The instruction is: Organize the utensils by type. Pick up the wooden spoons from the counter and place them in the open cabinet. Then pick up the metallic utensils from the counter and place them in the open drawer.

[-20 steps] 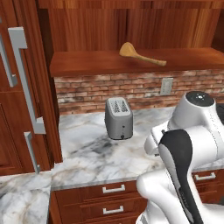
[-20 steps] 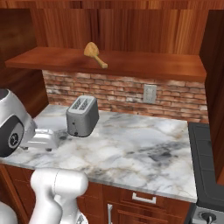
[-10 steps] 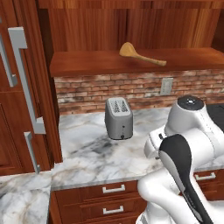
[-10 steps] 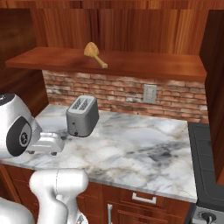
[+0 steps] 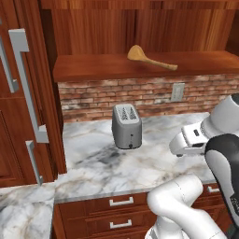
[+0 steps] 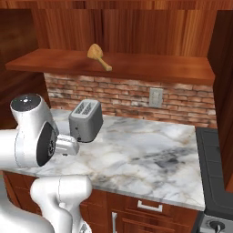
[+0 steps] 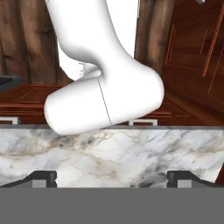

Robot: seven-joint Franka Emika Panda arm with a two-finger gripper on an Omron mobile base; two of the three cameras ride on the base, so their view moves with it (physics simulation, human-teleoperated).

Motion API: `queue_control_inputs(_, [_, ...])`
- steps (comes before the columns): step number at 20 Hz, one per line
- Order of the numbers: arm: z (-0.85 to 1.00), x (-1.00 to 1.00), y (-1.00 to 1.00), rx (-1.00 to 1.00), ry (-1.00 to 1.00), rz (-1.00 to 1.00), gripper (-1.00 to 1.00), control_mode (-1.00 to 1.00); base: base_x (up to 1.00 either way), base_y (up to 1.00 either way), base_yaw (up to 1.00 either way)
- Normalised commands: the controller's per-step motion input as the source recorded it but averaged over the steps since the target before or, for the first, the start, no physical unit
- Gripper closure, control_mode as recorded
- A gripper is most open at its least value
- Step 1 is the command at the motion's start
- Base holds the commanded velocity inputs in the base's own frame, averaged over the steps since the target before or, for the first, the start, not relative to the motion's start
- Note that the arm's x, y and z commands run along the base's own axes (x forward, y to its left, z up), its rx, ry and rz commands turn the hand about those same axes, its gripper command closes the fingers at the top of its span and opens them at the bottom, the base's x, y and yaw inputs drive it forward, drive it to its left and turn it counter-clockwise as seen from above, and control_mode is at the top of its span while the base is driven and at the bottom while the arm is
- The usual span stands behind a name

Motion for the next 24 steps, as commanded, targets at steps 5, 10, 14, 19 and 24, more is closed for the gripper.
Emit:
queue_control_inputs(5, [0.00,-0.17,0.00,0.00,-0.21,-0.02,-1.00,-1.00,0.00,0.00,0.00])
queue_control_inputs(10, [0.00,-0.19,0.00,0.00,-0.20,-0.04,-1.00,-1.00,0.00,0.00,0.00])
queue_control_inputs(14, [0.00,-0.16,0.00,0.00,-0.15,-0.04,-1.00,1.00,-0.07,0.00,-0.01])
queue_control_inputs(19, [0.00,0.00,0.00,0.00,0.00,0.00,-1.00,1.00,-0.43,0.00,-0.08])
queue_control_inputs(24, [0.00,0.00,0.00,0.00,0.00,0.00,-1.00,1.00,-0.66,-0.02,-0.02])
